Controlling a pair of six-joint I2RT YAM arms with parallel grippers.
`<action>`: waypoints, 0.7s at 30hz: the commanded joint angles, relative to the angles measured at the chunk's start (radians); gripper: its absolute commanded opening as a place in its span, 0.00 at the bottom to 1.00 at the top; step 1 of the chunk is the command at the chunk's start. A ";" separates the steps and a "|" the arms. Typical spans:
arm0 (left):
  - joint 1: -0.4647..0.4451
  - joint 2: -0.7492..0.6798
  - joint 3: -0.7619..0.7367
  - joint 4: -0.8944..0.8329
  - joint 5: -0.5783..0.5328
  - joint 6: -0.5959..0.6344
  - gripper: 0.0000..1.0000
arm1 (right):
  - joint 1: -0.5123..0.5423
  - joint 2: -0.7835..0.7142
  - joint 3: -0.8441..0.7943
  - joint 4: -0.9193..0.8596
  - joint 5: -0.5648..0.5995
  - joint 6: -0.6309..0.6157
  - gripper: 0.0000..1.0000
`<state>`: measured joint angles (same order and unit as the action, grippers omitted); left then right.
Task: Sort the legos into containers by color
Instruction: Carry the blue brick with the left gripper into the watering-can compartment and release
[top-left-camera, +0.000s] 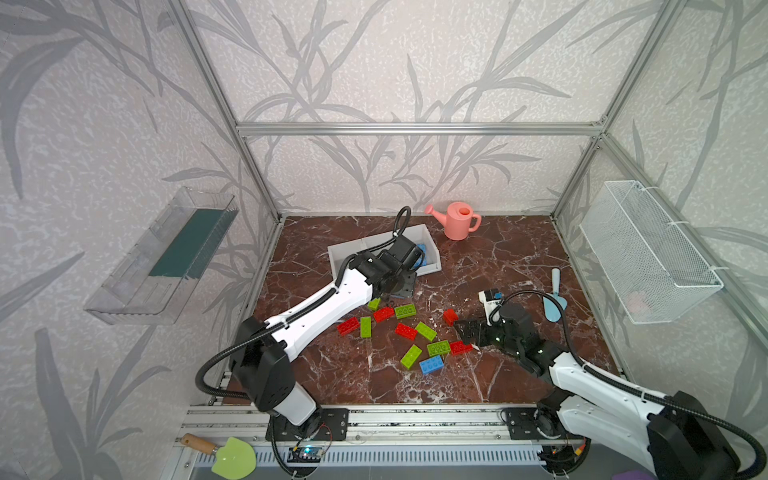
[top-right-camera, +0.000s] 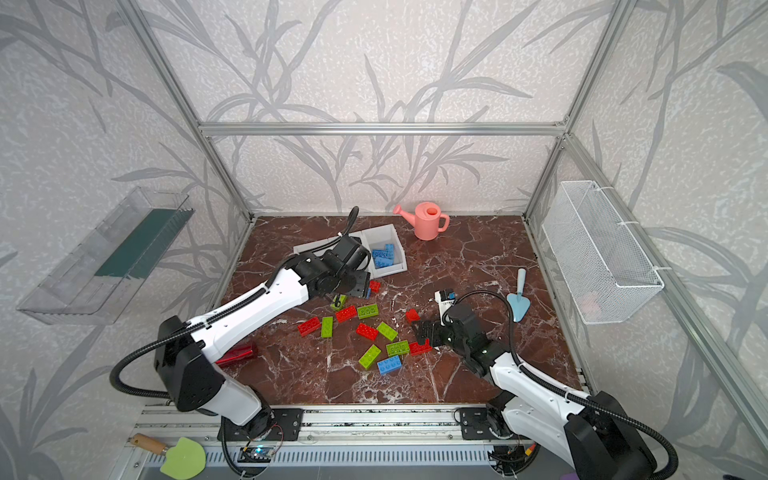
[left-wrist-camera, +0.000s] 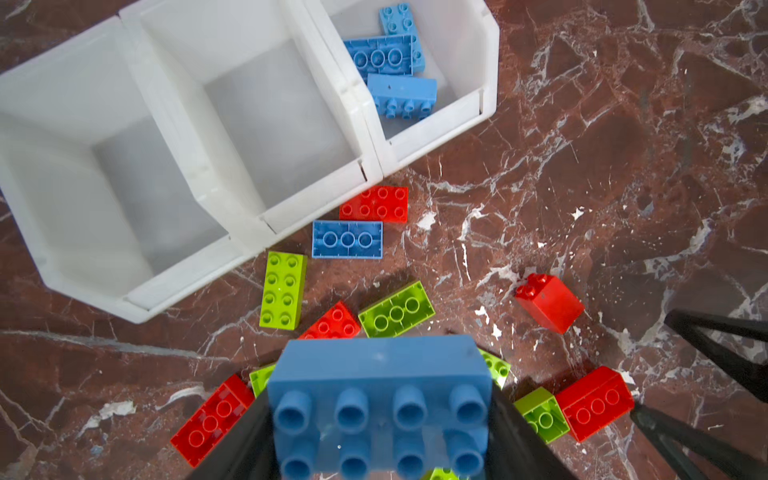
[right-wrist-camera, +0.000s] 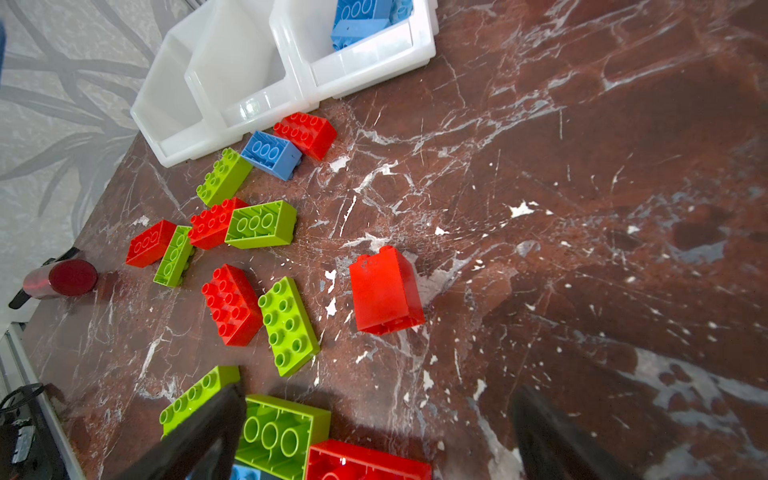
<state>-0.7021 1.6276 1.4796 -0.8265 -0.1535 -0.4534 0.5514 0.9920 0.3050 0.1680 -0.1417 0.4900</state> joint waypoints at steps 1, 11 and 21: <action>0.034 0.101 0.134 -0.065 0.020 0.074 0.55 | 0.002 -0.027 -0.012 0.016 -0.012 0.016 1.00; 0.109 0.466 0.588 -0.164 0.078 0.125 0.55 | 0.002 -0.043 -0.029 0.023 -0.008 0.036 1.00; 0.143 0.789 1.006 -0.275 0.121 0.134 0.54 | 0.002 -0.007 -0.030 0.056 -0.036 0.052 1.00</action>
<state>-0.5701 2.3745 2.4077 -1.0229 -0.0563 -0.3424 0.5514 0.9829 0.2848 0.1917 -0.1635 0.5320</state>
